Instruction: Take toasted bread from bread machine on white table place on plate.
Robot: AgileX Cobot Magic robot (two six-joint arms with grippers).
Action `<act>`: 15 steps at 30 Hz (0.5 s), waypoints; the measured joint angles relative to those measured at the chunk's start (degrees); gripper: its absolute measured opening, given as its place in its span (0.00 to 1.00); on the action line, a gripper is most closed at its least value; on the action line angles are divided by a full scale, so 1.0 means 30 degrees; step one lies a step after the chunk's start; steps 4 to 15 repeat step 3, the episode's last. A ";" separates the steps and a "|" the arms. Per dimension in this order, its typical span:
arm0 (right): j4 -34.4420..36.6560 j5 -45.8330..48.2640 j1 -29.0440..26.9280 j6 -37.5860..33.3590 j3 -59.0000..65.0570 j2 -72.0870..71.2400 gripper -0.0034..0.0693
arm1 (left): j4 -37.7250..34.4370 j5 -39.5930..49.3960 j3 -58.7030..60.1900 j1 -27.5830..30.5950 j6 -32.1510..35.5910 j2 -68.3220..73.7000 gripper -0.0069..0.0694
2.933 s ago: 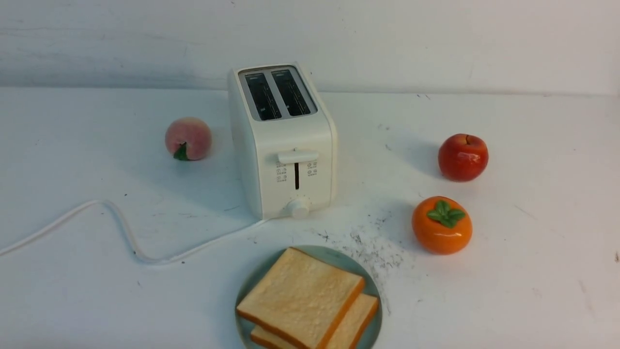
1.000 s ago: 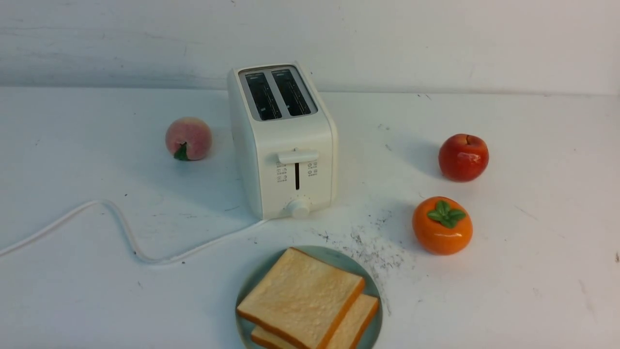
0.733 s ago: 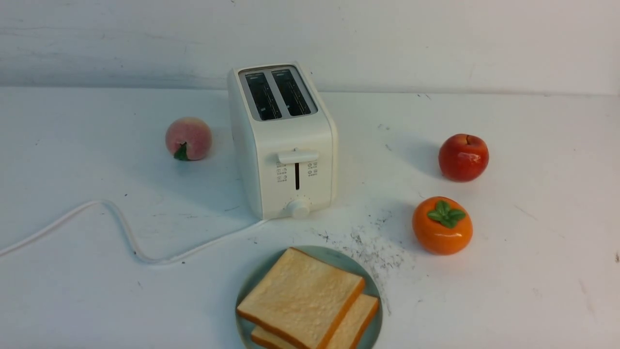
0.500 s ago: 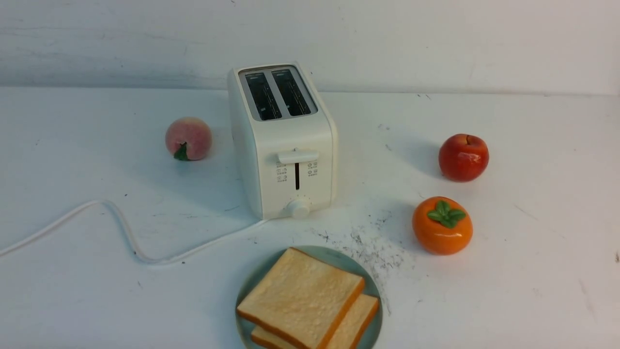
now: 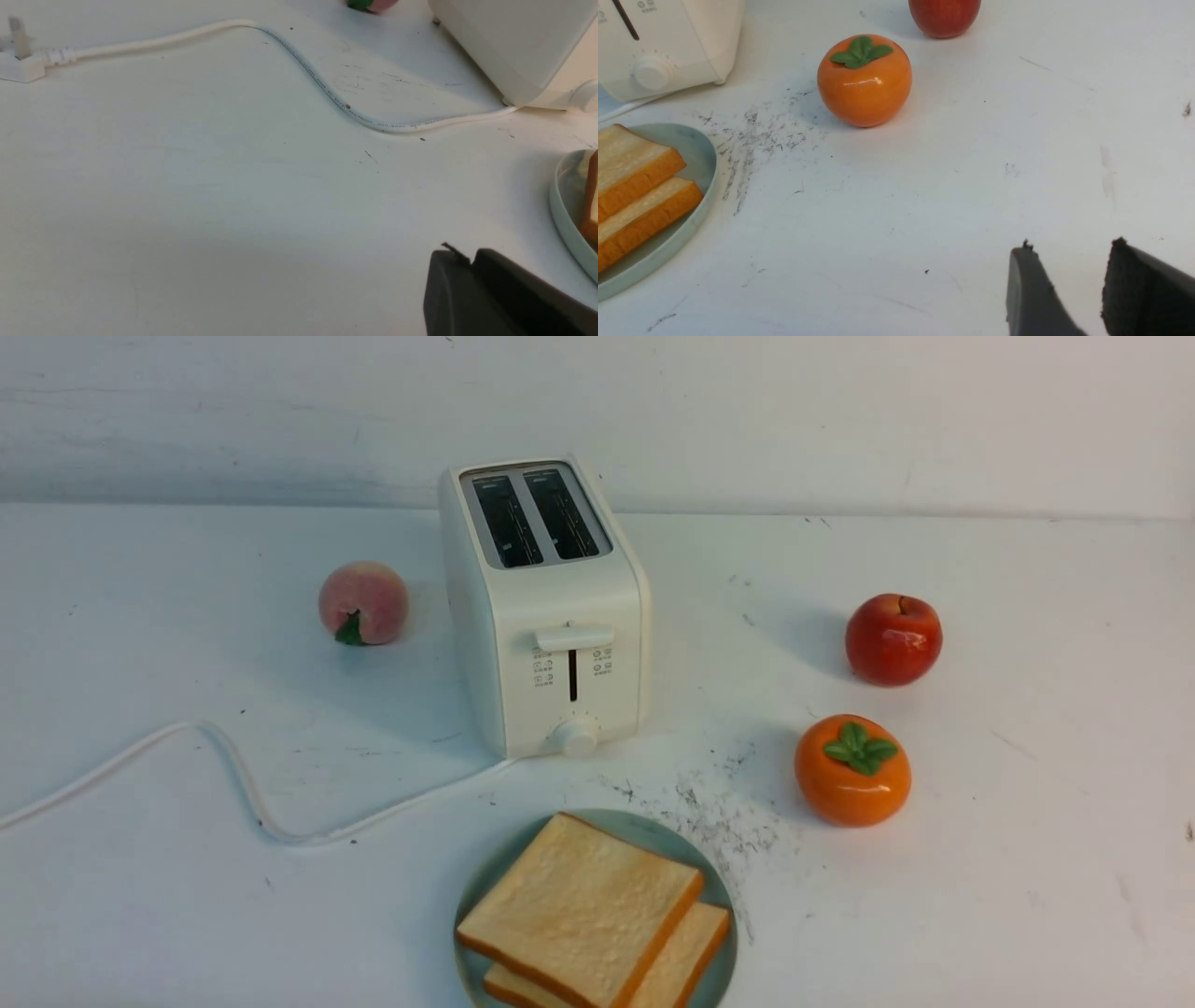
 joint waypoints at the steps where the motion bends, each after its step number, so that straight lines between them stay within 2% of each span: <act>1: 0.0000 0.0000 0.0000 0.0000 0.0000 0.0000 0.38 | 0.0000 0.0000 0.0000 0.0000 0.0000 0.0000 0.16; 15: 0.0000 0.0000 0.0000 0.0000 0.0000 0.0000 0.38 | 0.0000 0.0000 0.0000 0.0000 0.0000 0.0000 0.16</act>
